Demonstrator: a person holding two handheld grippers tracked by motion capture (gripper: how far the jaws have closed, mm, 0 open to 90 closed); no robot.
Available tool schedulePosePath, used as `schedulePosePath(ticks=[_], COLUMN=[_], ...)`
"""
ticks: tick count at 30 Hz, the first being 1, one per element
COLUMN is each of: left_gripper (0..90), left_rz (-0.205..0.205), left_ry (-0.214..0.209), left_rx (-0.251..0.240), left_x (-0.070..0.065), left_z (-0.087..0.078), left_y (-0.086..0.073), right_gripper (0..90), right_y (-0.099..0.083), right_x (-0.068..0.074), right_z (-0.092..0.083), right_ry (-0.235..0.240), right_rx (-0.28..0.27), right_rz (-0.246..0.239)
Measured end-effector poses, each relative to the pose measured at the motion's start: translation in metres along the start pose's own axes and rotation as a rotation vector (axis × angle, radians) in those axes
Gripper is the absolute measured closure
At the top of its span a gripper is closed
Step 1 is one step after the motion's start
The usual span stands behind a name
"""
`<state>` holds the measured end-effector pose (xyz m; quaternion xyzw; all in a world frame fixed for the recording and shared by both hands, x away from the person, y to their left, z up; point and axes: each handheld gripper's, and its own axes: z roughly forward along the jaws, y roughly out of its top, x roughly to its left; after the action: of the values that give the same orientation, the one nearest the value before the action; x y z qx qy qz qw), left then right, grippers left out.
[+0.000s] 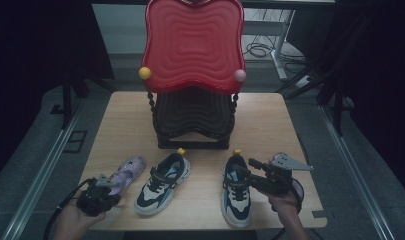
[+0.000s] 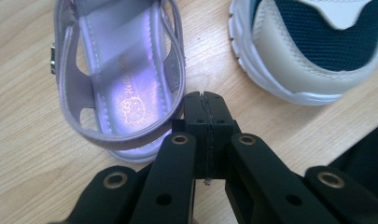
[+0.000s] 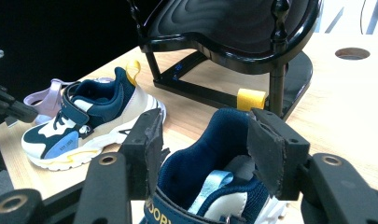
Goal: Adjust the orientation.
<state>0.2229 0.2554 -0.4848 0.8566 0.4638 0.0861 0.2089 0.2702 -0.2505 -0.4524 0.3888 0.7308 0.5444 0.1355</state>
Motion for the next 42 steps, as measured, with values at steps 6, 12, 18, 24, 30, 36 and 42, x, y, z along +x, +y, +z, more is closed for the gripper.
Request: schedulePosePath(ticks=[6, 12, 18, 24, 30, 36, 42], left_gripper=[90.0, 90.0, 90.0, 90.0, 90.0, 70.6, 48.2], left_rz=[0.012, 0.011, -0.009, -0.007, 0.022, -0.008, -0.026], left_ry=[0.032, 0.055, 0.075, 0.069, 0.033, -0.041, -0.025], left_rx=[0.023, 0.046, 0.042, 0.034, -0.065, -0.205, -0.304], left_x=[0.004, 0.011, 0.019, 0.017, 0.005, 0.001, -0.006], left_z=[0.002, 0.004, 0.005, 0.004, -0.014, -0.030, -0.033], left_y=[0.000, -0.002, -0.004, -0.003, -0.002, 0.012, 0.030], right_gripper=[46.3, 46.3, 46.2, 46.7, 46.7, 46.9, 47.2], right_y=[-0.001, -0.003, -0.003, -0.004, -0.005, -0.005, -0.006], right_x=[0.001, 0.000, 0.001, 0.002, 0.003, 0.002, 0.001], right_z=[-0.001, -0.002, -0.003, -0.002, -0.001, 0.000, 0.001], right_ry=[-0.004, -0.011, -0.015, -0.012, -0.002, 0.017, 0.026], right_rx=[0.002, 0.004, 0.006, 0.012, 0.016, 0.027, 0.033], right_rz=[0.001, 0.009, 0.005, 0.006, -0.002, -0.009, -0.019])
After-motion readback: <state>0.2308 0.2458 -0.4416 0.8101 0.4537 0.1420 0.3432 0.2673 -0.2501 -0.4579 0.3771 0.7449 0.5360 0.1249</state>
